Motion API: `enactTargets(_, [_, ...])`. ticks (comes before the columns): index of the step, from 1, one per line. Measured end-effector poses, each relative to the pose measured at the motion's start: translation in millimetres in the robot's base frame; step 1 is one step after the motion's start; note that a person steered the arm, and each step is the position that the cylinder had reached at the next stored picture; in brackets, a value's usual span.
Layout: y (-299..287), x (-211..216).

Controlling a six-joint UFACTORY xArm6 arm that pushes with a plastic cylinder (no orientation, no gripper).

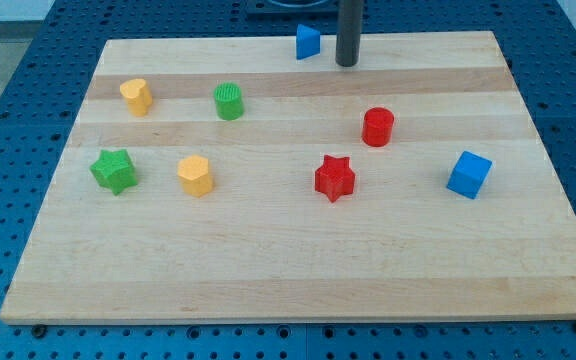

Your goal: Move the red circle towards right of blue triangle

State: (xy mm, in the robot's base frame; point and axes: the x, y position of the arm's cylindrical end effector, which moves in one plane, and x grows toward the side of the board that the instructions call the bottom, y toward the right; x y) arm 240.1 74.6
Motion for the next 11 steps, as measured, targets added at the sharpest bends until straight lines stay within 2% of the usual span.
enactTargets(2, [0, -34])
enactTargets(4, [-55, -34])
enactTargets(6, [-61, -28])
enactTargets(9, [-36, 108])
enactTargets(11, [-14, 179])
